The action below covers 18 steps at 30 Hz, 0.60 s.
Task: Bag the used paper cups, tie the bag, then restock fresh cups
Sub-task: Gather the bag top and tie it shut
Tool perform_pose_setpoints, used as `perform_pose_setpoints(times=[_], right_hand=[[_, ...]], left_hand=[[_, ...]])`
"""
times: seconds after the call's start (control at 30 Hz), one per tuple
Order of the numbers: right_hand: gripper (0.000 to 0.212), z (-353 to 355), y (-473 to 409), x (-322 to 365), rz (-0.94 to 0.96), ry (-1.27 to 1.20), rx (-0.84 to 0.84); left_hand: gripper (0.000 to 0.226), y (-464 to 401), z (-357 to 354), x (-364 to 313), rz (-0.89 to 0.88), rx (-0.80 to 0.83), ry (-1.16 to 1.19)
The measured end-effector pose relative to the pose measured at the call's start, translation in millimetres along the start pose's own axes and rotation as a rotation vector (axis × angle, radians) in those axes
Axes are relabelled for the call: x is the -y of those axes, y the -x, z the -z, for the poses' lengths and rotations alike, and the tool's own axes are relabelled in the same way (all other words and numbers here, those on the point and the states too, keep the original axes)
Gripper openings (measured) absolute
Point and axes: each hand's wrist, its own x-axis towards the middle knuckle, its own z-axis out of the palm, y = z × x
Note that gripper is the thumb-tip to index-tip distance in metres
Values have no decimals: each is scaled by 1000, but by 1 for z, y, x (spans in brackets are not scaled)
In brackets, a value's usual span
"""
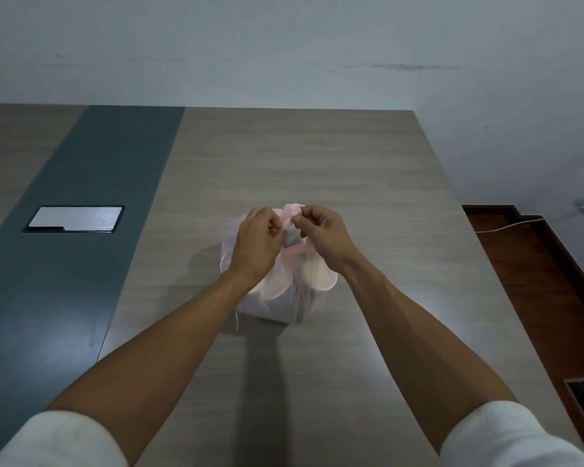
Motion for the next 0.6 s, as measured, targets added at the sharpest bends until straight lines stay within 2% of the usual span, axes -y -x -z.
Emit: perform_pose_setpoints(times=[0.1, 0.2, 0.23, 0.33, 0.43, 0.5, 0.6], right_hand=[[13, 0, 1, -1, 5, -45, -18], [14, 1, 1, -5, 12, -31, -32], [13, 0, 1, -6, 13, -31, -40], [10, -4, 2, -7, 12, -47, -68], [9, -6, 0, -9, 10, -49, -167], [11, -6, -1, -13, 16, -45, -227], [9, -6, 1, -17, 14, -59, -260]], left_hand=[[29, 1, 2, 3, 126, 123, -20], [8, -1, 2, 15, 9, 200, -321], [21, 0, 2, 16, -18, 187, -362], [31, 4, -3, 16, -1, 104, -199], [23, 7, -7, 9, -19, 139, -154], [15, 7, -7, 5, -55, 189, -305], [21, 2, -3, 2, 3, 252, -558]])
